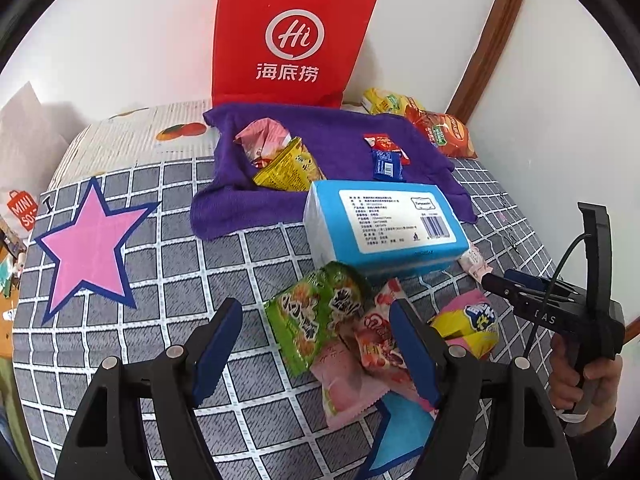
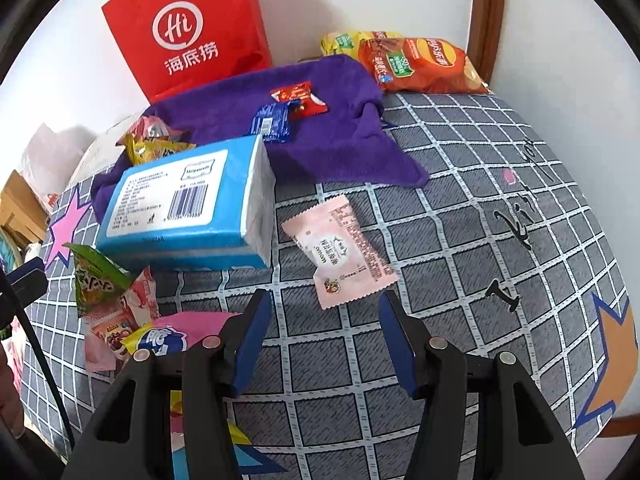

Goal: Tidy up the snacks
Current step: 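Withdraw both tools from the towel toward the remaining snacks on the sheet, then grasp the pink candy packet with the right tool while the left tool grasps the green snack bag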

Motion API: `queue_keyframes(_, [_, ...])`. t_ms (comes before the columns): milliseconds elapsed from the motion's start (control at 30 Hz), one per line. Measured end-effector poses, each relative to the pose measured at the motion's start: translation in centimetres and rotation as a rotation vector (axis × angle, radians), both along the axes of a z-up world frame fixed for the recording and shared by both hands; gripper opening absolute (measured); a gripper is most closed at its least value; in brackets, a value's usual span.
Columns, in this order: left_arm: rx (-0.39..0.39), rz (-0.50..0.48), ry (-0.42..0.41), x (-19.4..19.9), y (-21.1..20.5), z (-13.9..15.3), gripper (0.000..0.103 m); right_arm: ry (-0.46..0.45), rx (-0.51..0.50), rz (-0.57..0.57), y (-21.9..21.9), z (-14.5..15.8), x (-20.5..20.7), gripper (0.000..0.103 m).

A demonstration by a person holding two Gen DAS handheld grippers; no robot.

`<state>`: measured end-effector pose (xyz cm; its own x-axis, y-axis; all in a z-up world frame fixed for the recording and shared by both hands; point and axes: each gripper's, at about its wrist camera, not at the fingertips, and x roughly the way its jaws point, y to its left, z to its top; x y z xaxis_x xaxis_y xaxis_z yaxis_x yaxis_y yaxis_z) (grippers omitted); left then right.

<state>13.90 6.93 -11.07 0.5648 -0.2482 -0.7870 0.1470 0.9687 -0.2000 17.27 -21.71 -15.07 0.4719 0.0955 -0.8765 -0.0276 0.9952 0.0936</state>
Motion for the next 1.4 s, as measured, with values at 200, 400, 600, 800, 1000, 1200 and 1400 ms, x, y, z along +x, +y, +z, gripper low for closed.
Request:
queue_keyframes(200, [0.003, 0.01, 0.012, -0.3, 0.5, -0.6, 0.074, 0.009, 0.004, 0.002, 0.5, -0.9, 0.4, 0.055])
queue_keyframes(400, [0.0, 0.016, 0.018, -0.1, 0.9, -1.0, 0.074, 0.017, 0.034, -0.014, 0.4, -1.6, 0.8, 0.054])
queue_keyframes(600, [-0.007, 0.022, 0.025, 0.1, 1.1, -1.4, 0.074, 0.027, 0.04, -0.022, 0.3, -2.1, 1.1, 0.034])
queue_keyframes(800, [-0.01, 0.031, 0.033, 0.4, 1.3, -1.7, 0.074, 0.039, 0.072, -0.039, -0.3, -2.5, 1.2, 0.016])
queue_keyframes(1000, [-0.007, 0.052, 0.036, 0.3, 1.8, -1.9, 0.074, 0.022, 0.073, -0.036, -0.5, -2.5, 0.9, 0.009])
queue_keyframes(1200, [-0.021, 0.097, 0.047, 0.1, 3.1, -1.9, 0.074, -0.004, 0.104, -0.049, -1.6, -1.9, 0.2, 0.008])
queue_keyframes(1400, [-0.023, 0.105, 0.048, 0.2, 2.9, -1.9, 0.074, -0.012, 0.121, -0.065, -3.3, -1.8, -0.8, 0.008])
